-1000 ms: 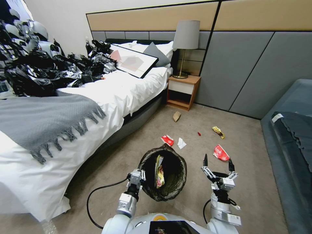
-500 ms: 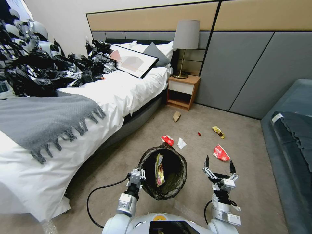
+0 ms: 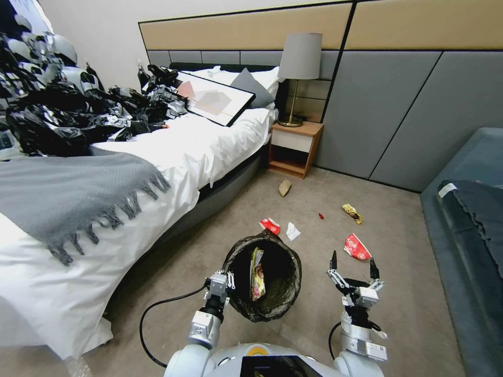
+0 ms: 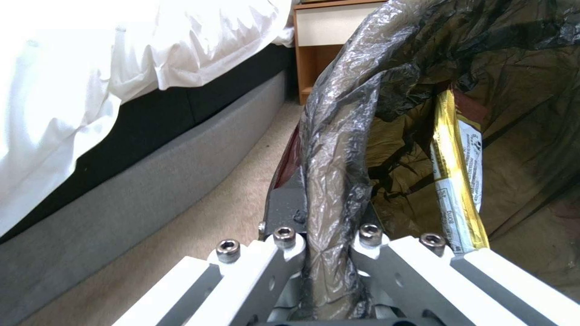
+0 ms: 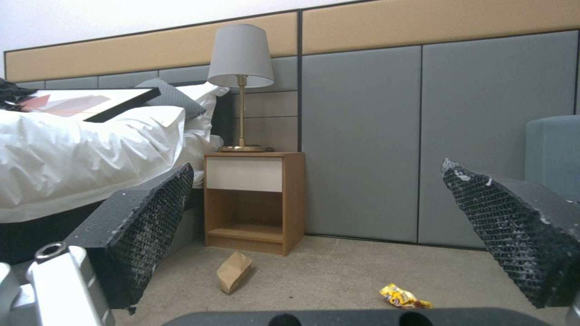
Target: Pick up the trash bin, then pick up the garbage from the floor and place it into the trash bin.
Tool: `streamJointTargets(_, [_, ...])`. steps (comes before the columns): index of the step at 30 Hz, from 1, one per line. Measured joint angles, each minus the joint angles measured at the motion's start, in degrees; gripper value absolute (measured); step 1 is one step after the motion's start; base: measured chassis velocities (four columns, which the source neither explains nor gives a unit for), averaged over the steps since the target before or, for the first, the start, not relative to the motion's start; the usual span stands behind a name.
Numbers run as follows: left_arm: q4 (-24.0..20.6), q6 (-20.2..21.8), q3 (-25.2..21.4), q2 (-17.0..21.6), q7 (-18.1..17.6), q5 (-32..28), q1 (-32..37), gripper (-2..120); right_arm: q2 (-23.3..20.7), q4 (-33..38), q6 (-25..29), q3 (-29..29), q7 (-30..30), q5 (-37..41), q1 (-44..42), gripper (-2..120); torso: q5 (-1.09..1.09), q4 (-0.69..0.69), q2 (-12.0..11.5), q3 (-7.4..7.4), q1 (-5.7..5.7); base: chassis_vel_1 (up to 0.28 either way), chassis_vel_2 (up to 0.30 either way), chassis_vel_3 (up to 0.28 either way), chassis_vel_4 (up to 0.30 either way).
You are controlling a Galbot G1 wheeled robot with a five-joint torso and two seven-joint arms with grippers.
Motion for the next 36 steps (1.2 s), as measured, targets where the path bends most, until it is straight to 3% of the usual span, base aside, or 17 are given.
streamJointTargets(36, [0.2, -0.5, 0.1, -0.2, 0.2, 0.1, 0.0, 1, 0.2, -1.0, -0.3, 0.7, 0.0, 0.2, 0.6, 100, 0.0, 0.0, 0.0, 0.0, 0.0, -0.086, 0.09, 0.089, -0.084])
